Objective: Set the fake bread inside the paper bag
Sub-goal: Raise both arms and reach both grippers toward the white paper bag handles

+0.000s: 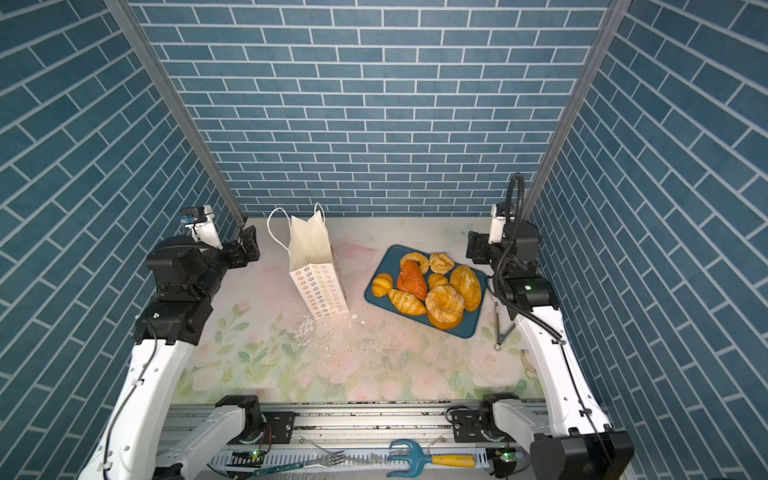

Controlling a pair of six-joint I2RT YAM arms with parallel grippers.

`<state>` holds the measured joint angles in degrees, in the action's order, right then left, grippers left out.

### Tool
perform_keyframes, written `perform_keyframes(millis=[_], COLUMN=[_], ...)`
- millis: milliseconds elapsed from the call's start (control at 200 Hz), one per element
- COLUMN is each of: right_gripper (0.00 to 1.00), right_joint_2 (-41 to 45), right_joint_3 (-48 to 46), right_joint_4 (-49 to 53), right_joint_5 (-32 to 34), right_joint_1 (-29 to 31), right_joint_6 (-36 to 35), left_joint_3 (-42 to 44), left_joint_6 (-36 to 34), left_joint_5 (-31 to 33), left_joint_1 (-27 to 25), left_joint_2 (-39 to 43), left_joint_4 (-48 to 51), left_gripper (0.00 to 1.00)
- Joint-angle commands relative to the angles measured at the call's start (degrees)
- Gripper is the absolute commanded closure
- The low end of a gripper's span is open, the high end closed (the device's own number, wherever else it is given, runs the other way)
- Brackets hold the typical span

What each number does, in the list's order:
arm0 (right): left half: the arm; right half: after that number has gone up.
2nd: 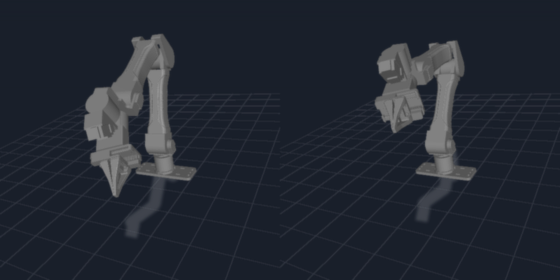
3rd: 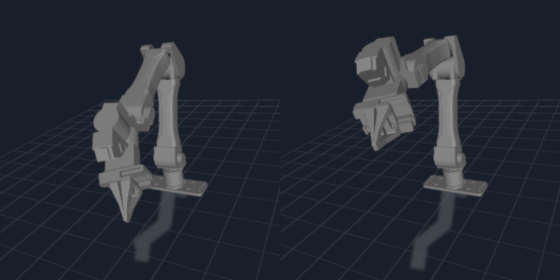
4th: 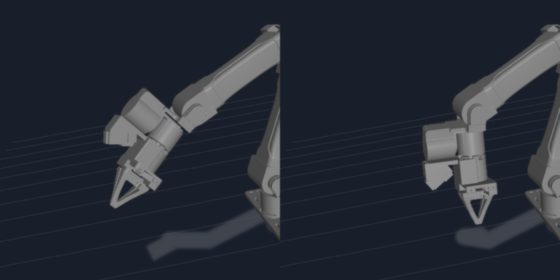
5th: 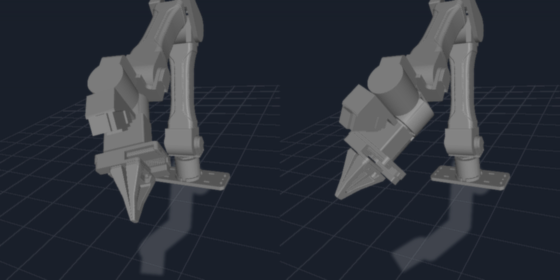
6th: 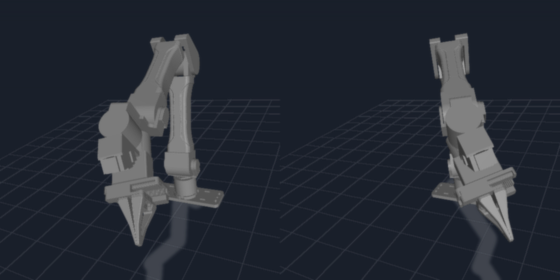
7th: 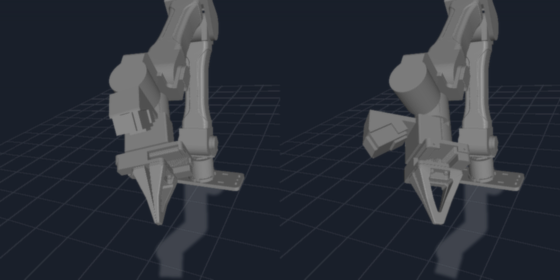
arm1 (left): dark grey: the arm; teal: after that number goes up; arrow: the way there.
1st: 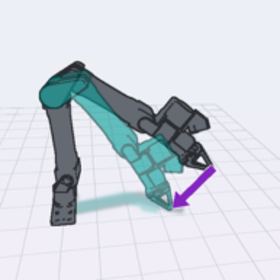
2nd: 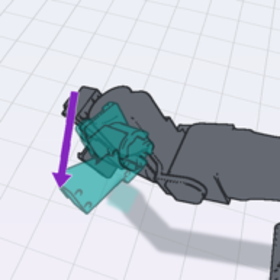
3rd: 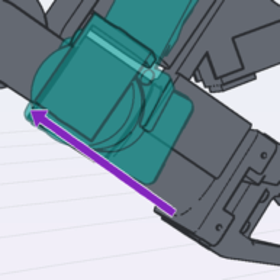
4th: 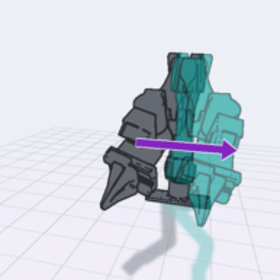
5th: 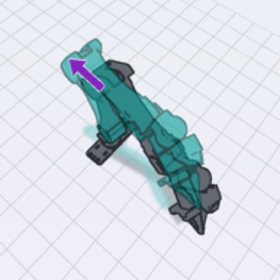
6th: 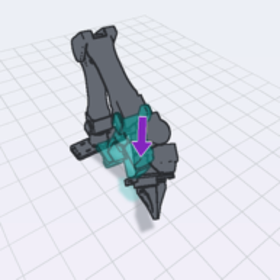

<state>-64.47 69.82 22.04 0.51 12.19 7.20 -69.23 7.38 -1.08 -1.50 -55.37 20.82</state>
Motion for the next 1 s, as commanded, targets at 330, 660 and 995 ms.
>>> perform_keyframes(millis=[330,660,995], right_gripper=[0.36,0.40,0.47], right_joint_2=[-17.9,-32.7,-49.1], right_joint_3=[21.8,38.7,60.0], right_joint_4=[13.4,16.0,19.5], right_joint_5=[-12.9,-17.1,-17.4], right_joint_1=[21.2,31.5,34.1], right_joint_6=[-3.7,-10.6,-12.3], left_joint_3=[-22.4,-24.6,-23.8], left_joint_6=[2.7,2.3,2.3], left_joint_5=[-13.7,-16.0,-16.2], left_joint_1=[-0.2,-1.6,-1.6], left_joint_2=[-19.4,-23.5,-23.8], left_joint_4=[25.3,27.1,27.8], left_gripper=[0.18,0.57,0.78])
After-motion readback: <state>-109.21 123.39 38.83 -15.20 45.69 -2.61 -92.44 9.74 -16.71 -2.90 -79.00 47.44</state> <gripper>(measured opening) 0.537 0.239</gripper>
